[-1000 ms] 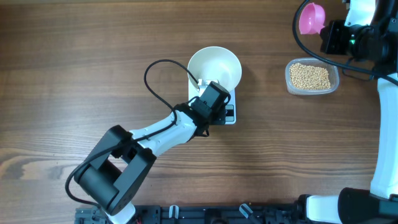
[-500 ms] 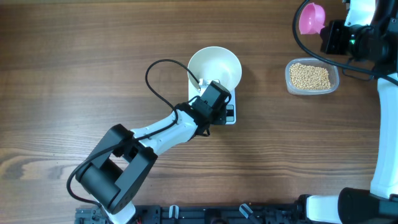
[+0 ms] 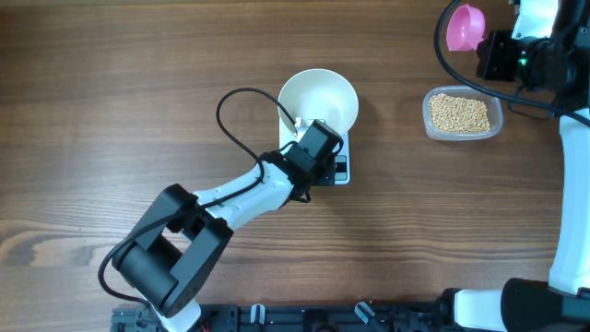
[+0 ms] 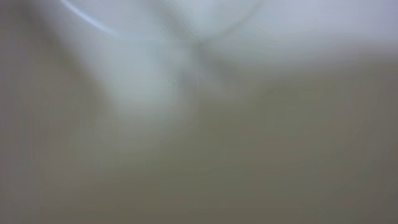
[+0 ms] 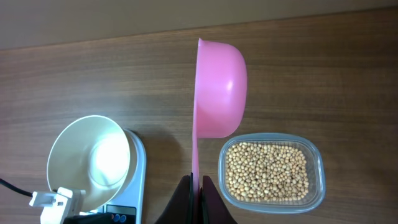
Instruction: Scoop item into bowl and weigh 150g on scale
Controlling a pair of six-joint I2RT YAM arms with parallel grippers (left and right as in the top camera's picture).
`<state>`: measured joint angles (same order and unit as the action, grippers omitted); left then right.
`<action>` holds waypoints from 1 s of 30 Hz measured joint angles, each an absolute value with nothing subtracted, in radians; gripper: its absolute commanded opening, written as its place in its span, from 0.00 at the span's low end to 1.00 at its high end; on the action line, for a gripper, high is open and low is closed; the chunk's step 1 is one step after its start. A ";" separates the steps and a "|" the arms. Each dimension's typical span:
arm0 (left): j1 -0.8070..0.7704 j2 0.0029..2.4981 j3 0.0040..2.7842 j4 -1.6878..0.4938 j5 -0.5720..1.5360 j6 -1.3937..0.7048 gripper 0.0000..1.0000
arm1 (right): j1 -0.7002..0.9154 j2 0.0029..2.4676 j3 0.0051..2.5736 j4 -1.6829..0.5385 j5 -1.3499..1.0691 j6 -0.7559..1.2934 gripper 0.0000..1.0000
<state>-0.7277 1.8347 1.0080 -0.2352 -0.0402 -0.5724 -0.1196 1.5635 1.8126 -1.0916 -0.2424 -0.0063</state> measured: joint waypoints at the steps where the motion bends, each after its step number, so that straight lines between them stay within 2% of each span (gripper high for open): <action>1: -0.728 1.835 1.008 -0.235 -0.040 -0.573 0.04 | -0.120 1.563 1.813 -1.092 -0.242 -0.006 0.04; 16: -0.726 1.815 1.008 -0.267 -0.052 -0.572 0.04 | -0.120 1.563 1.813 -1.092 -0.242 -0.006 0.04; 18: -0.712 1.767 1.005 -0.284 -0.057 -0.573 0.04 | -0.120 1.563 1.813 -1.092 -0.242 -0.006 0.04; 21: -0.700 1.528 1.005 -0.295 -0.058 -0.572 0.04 | -0.120 1.563 1.813 -1.093 -0.242 -0.006 0.04; 22: -0.700 1.435 1.005 -0.302 -0.058 -0.572 0.08 | -0.120 1.563 1.813 -1.093 -0.242 -0.006 0.04; 23: -0.700 1.342 1.008 -0.310 -0.060 -0.572 0.25 | -0.120 1.563 1.813 -1.096 -0.242 -0.006 0.04; 25: -0.697 1.207 1.010 -0.390 -0.114 -0.567 0.40 | -0.120 1.563 1.813 -1.103 -0.242 -0.006 0.04; 26: -0.690 1.143 1.011 -0.443 -0.163 -0.562 0.66 | -0.120 1.563 1.813 -1.103 -0.247 -0.006 0.04; 27: -0.677 1.097 1.011 -0.502 -0.211 -0.560 1.00 | -0.120 1.563 1.813 -1.103 -0.260 -0.007 0.04; 30: -0.632 0.986 1.012 -0.686 -0.364 -0.561 1.00 | -0.119 1.563 1.813 -1.114 -0.311 -0.049 0.04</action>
<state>-0.6323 0.9863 1.0119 -0.6861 -0.3645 -0.5613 -0.1192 1.5635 1.8126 -1.1145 -0.3115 -0.0486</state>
